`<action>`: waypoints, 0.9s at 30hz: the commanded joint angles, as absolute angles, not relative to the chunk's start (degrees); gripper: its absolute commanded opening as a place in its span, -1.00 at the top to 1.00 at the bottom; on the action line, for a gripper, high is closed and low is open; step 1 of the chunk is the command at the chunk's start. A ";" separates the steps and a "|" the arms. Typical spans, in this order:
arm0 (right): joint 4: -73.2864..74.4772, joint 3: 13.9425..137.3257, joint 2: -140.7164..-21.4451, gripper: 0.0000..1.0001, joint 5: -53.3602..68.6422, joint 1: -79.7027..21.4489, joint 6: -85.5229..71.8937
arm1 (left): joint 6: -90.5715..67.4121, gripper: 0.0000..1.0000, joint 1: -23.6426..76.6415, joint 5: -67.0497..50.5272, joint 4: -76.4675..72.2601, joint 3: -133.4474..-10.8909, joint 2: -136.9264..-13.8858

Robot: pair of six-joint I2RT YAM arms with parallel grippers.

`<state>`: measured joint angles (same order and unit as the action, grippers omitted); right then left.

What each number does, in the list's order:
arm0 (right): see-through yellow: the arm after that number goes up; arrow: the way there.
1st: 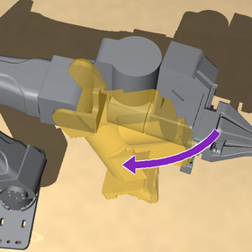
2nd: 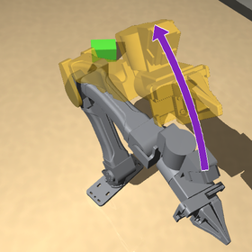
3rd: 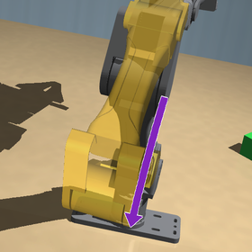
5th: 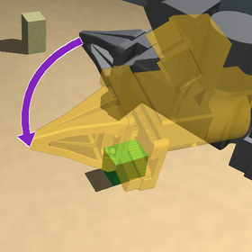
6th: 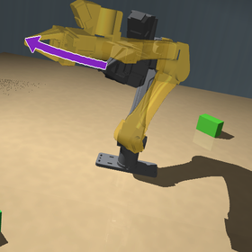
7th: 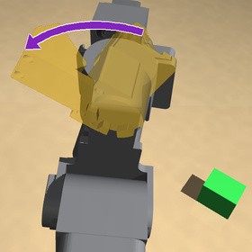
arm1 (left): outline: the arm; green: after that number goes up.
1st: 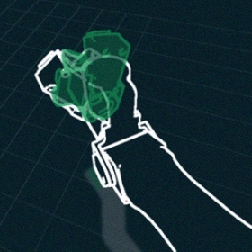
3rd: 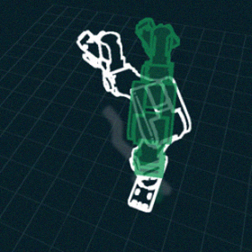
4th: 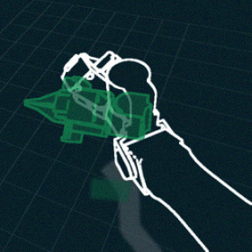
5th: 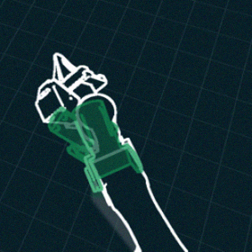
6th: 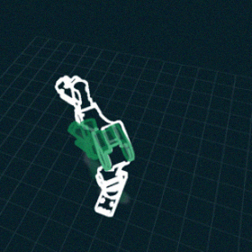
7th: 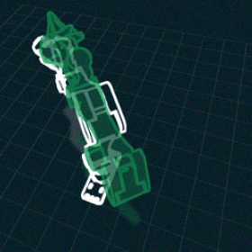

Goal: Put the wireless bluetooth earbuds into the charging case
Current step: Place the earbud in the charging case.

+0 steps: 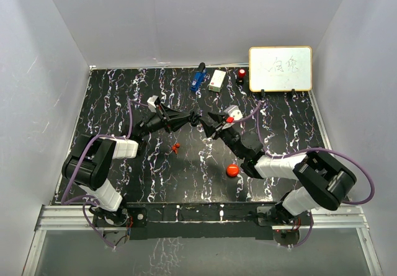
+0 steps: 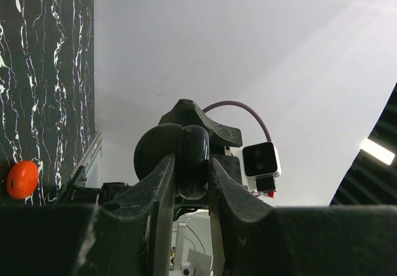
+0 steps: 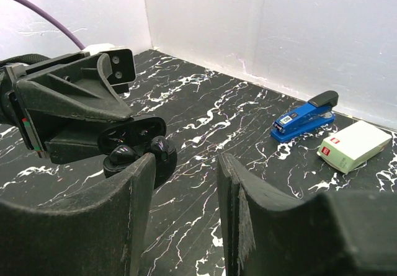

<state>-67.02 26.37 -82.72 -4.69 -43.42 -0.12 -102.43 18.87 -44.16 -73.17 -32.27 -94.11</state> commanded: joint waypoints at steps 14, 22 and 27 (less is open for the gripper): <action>-70.66 28.62 -82.78 0.14 -7.13 -43.22 -0.51 | -102.10 1.00 19.08 -44.92 -76.59 -33.37 -91.73; -49.63 30.97 -74.95 0.10 -14.54 -43.21 -6.08 | -102.34 1.00 18.91 -39.30 -76.90 -35.56 -95.33; -38.66 32.71 -74.45 -0.05 -12.89 -43.32 -8.17 | -103.45 1.00 18.98 -33.59 -75.68 -36.57 -97.38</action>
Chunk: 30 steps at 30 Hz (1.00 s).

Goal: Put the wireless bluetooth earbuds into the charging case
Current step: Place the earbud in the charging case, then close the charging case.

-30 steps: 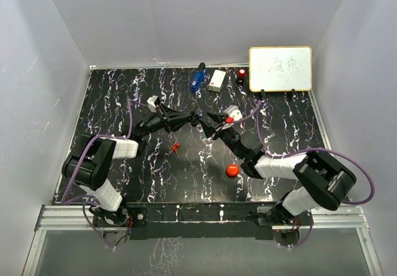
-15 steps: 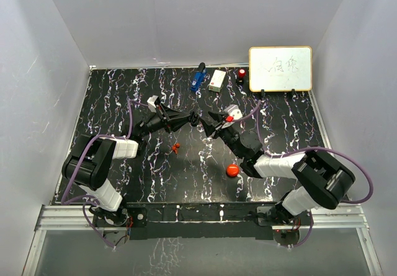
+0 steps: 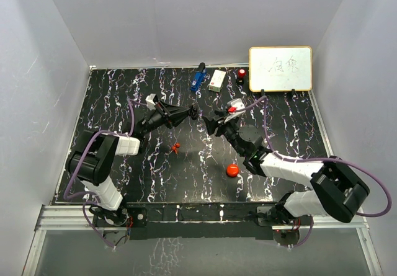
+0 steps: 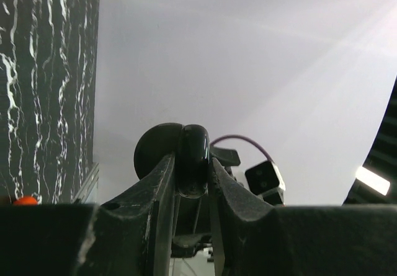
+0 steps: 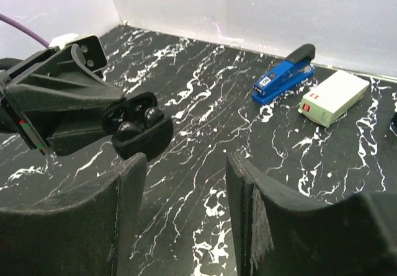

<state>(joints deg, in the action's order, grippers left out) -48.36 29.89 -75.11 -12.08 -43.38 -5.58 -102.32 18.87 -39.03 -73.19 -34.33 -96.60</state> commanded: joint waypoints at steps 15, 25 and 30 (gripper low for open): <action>-60.38 30.85 -87.52 -0.27 -18.54 -46.92 2.39 | -102.43 1.00 26.36 -17.92 -56.95 -39.76 -91.73; -67.65 30.56 -91.22 -0.29 -20.93 -47.05 2.41 | -103.46 1.00 27.95 -16.36 -57.67 -36.73 -89.83; -68.03 31.38 -92.24 -0.30 -22.27 -47.02 2.89 | -103.48 1.00 28.02 -17.43 -58.56 -36.92 -90.03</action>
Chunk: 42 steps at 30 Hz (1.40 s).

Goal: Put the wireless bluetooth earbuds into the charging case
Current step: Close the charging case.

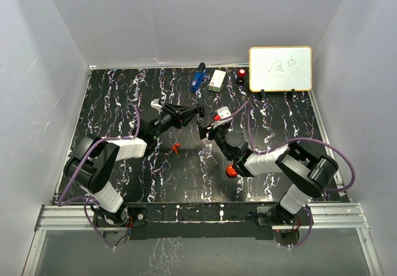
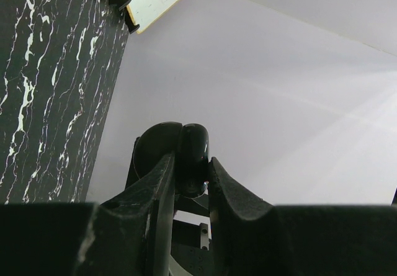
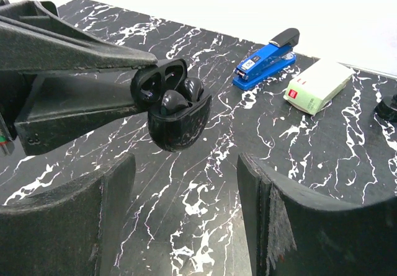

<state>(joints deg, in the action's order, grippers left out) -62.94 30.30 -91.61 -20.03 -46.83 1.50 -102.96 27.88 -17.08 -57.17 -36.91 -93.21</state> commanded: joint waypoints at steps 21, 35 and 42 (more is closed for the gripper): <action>-72.13 32.08 -94.25 -0.38 -27.33 -46.93 4.71 | -104.76 1.00 28.21 -19.41 -61.63 -35.01 -90.98; -74.68 31.38 -93.54 -0.40 -30.30 -46.75 6.14 | -104.94 1.00 28.21 -20.38 -62.68 -33.85 -91.81; -69.11 30.48 -89.63 -0.43 -31.30 -46.67 4.58 | -105.08 1.00 27.09 -20.90 -64.37 -33.18 -93.43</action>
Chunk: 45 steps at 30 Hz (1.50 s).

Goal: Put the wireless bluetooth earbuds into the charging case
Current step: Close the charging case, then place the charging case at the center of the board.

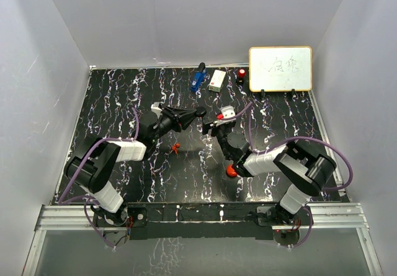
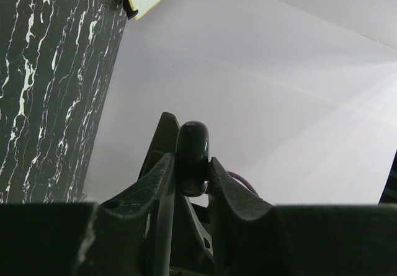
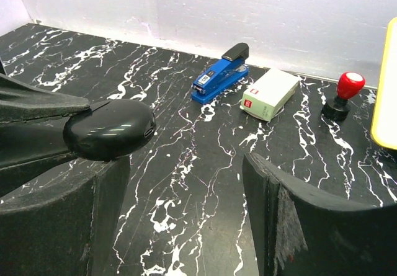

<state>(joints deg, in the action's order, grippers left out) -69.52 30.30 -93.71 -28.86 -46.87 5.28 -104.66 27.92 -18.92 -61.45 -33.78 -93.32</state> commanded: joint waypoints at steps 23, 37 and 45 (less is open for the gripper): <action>-10.58 43.07 -74.46 -0.53 -25.06 -46.23 -15.14 | -58.69 1.00 13.94 -19.63 -19.47 -55.21 -101.61; 6.76 46.04 -74.64 -0.50 -21.87 -45.56 -24.47 | -49.05 1.00 13.77 -12.89 -11.93 -61.04 -106.29; 17.55 46.60 -74.04 -0.48 -20.86 -45.54 -31.18 | -47.24 0.95 13.24 -12.22 -10.30 -62.74 -107.22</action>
<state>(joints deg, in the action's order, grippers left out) 11.92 43.77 -76.23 -21.26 -45.82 -26.17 -49.34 13.91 -12.88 -12.56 -60.66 -107.48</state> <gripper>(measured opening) 0.748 0.218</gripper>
